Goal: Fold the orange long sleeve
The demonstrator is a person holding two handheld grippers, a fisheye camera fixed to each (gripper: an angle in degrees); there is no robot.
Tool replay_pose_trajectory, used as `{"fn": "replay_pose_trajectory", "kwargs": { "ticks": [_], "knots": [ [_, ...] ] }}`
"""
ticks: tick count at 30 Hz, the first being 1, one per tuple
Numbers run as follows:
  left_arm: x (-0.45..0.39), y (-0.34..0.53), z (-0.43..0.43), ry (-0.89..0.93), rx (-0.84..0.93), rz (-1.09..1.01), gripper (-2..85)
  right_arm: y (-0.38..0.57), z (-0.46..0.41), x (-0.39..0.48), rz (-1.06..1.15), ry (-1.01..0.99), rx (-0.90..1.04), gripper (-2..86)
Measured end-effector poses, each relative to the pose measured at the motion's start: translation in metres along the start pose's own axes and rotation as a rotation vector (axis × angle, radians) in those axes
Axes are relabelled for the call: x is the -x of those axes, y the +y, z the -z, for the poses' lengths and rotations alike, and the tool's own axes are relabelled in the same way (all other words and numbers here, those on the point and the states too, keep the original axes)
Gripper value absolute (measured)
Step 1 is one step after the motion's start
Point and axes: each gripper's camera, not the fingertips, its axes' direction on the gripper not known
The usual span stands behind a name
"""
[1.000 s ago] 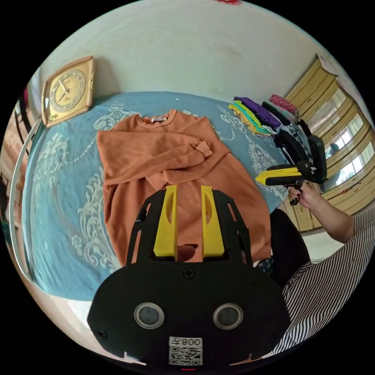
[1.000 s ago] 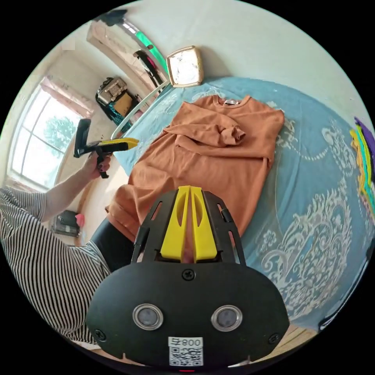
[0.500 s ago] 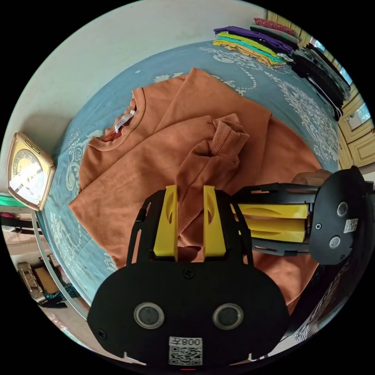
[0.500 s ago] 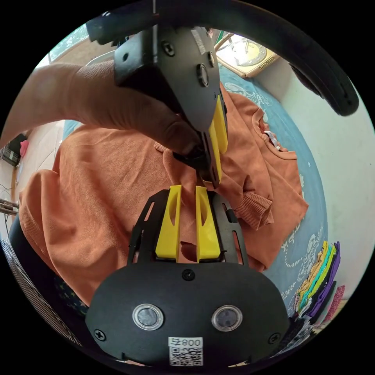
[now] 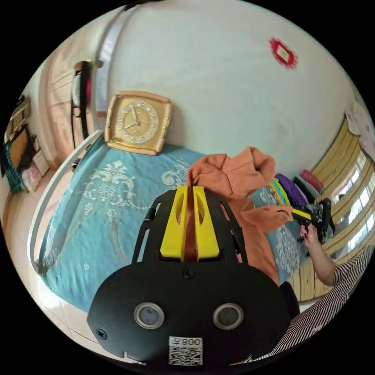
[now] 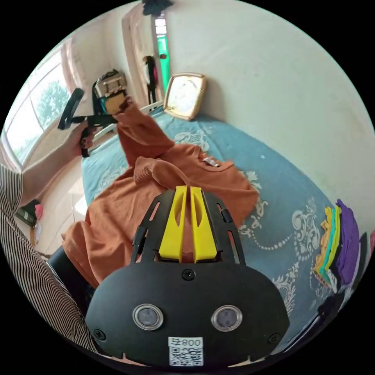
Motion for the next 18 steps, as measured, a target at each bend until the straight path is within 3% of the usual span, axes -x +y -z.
{"fn": "replay_pose_trajectory", "kwargs": {
  "ticks": [1, 5, 7, 9, 13, 18],
  "knots": [
    [0.041, 0.006, 0.008, -0.019, -0.019, 0.129, 4.0, 0.004, 0.009, -0.021, -0.057, 0.020, -0.014, 0.8],
    [0.169, 0.077, -0.003, -0.019, 0.067, 0.608, 5.6, 0.089, 0.025, -0.177, -0.617, 0.022, -0.016, 1.2],
    [0.187, 0.116, -0.008, 0.005, 0.097, 0.708, 5.8, 0.143, 0.018, -0.221, -0.839, 0.003, 0.024, 1.2],
    [0.183, 0.145, -0.014, 0.049, 0.149, 0.679, 6.3, 0.200, 0.013, -0.237, -1.013, 0.011, 0.077, 0.9],
    [0.155, 0.186, -0.041, 0.127, 0.332, 0.599, 6.9, 0.223, -0.004, -0.208, -0.930, -0.086, 0.148, 0.6],
    [0.119, 0.156, -0.080, 0.208, 0.373, 0.449, 7.0, 0.172, -0.039, -0.169, -0.691, -0.119, 0.215, 1.8]
  ]
}}
